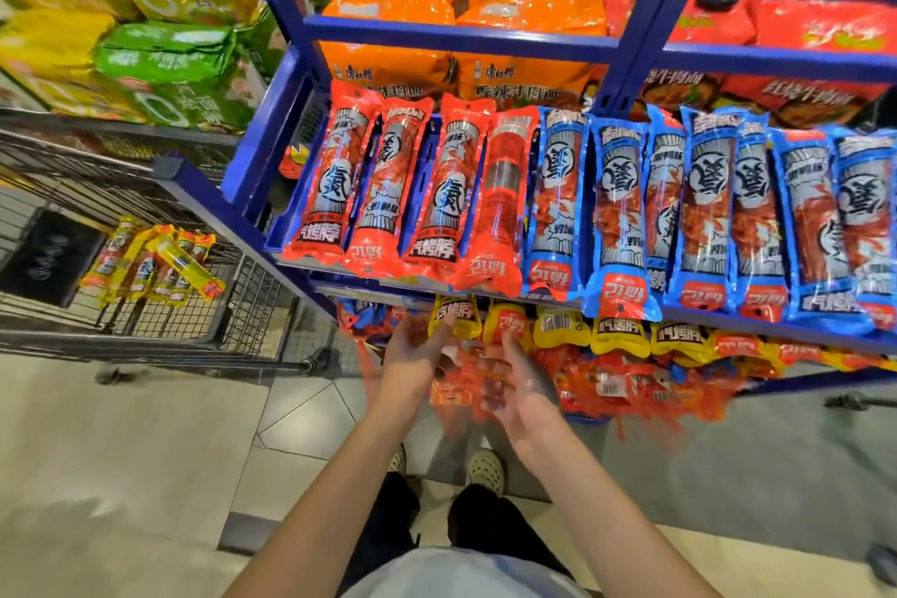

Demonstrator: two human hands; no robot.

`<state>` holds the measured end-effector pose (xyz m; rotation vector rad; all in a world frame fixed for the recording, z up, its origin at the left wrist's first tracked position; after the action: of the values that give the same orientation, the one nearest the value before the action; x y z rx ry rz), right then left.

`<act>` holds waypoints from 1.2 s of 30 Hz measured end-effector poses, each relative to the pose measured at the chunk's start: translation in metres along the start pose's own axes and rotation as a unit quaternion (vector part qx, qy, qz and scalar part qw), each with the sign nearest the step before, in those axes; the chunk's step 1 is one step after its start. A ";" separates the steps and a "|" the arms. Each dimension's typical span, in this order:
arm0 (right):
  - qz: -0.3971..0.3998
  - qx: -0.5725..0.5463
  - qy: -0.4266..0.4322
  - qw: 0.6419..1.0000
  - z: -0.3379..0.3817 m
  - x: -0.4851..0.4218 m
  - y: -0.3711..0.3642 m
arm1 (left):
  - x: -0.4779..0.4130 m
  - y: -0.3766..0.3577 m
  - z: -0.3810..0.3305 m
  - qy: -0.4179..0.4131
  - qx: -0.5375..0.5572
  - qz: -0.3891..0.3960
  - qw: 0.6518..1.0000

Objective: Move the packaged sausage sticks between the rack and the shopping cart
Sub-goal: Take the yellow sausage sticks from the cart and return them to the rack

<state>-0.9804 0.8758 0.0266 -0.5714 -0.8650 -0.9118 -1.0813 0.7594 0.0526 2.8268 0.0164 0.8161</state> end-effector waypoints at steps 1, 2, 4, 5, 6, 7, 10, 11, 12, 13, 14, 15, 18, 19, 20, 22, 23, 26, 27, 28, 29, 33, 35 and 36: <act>0.011 0.011 0.004 1.000 -0.005 0.001 0.004 | -0.001 0.005 0.004 0.007 0.007 0.002 1.000; 0.020 0.027 0.006 0.999 -0.009 0.003 0.007 | -0.004 0.013 0.009 0.015 0.015 -0.001 1.000; 0.020 0.075 0.003 0.997 -0.021 0.001 0.012 | -0.010 0.032 0.020 0.033 0.021 -0.012 0.999; 0.015 0.103 0.002 0.995 -0.027 -0.001 0.012 | -0.013 0.043 0.024 0.044 0.019 -0.017 0.999; 0.010 0.134 0.001 0.991 -0.032 -0.003 0.009 | -0.016 0.054 0.031 0.054 0.014 -0.018 0.998; 0.007 0.166 0.000 0.986 -0.038 -0.005 0.004 | -0.016 0.066 0.037 0.064 0.001 -0.017 0.998; 0.039 0.263 0.030 0.964 -0.053 -0.005 -0.026 | -0.015 0.109 0.061 0.097 -0.047 -0.016 0.994; 0.052 0.298 0.048 0.952 -0.058 -0.002 -0.038 | -0.013 0.127 0.069 0.108 -0.055 -0.026 0.992; 0.070 0.331 0.065 0.939 -0.063 0.001 -0.052 | -0.013 0.147 0.078 0.115 -0.056 -0.039 0.991; 0.095 0.368 0.078 0.922 -0.071 0.005 -0.067 | -0.012 0.167 0.087 0.120 -0.059 -0.054 0.990; 0.124 0.404 0.092 0.902 -0.080 0.009 -0.083 | -0.011 0.189 0.096 0.126 -0.056 -0.074 0.988; 0.147 0.438 0.110 0.880 -0.089 0.013 -0.100 | -0.010 0.211 0.104 0.136 -0.050 -0.097 0.985; 0.186 0.513 0.164 0.822 -0.116 0.023 -0.146 | 0.001 0.281 0.134 0.170 0.013 -0.178 0.969; 0.202 0.538 0.170 0.801 -0.127 0.029 -0.160 | 0.005 0.303 0.144 0.181 0.026 -0.199 0.963; 0.215 0.564 0.177 0.777 -0.138 0.034 -0.173 | 0.009 0.323 0.152 0.188 0.028 -0.216 0.958; 0.233 0.619 0.203 0.722 -0.162 0.044 -0.196 | 0.020 0.364 0.170 0.212 0.034 -0.251 0.944; 0.243 0.635 0.215 0.701 -0.172 0.050 -0.208 | 0.026 0.383 0.179 0.228 0.043 -0.271 0.934; 0.275 0.677 0.239 0.639 -0.205 0.071 -0.246 | 0.037 0.435 0.205 0.250 0.054 -0.314 0.914; 0.284 0.689 0.242 0.621 -0.216 0.079 -0.260 | 0.040 0.451 0.213 0.258 0.062 -0.326 0.908; 0.297 0.699 0.244 0.603 -0.227 0.087 -0.273 | 0.042 0.467 0.220 0.267 0.083 -0.337 0.899; 0.302 0.711 0.245 0.586 -0.237 0.095 -0.286 | 0.041 0.482 0.227 0.282 0.097 -0.345 0.890; 0.305 0.749 0.246 0.535 -0.272 0.108 -0.330 | 0.027 0.532 0.244 0.309 0.123 -0.362 0.871; 0.306 0.750 0.257 0.527 -0.286 0.111 -0.355 | 0.018 0.555 0.247 0.314 0.130 -0.370 0.864; 0.307 0.750 0.260 0.525 -0.292 0.112 -0.366 | 0.012 0.566 0.247 0.313 0.134 -0.370 0.864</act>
<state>-1.1426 0.4242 -0.0123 0.9025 -0.5153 0.5221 -0.9651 0.1595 -0.0362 2.2764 1.2927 1.5157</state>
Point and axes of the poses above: each hand's wrist, its own x-axis away from the middle knuckle, its own y-axis out of the back of the hand, z = x × y, the point moved 7 cm from there along -x, towards the middle knuckle, and after that the axes turned 13 degrees about -z, right-handed, at the moved point
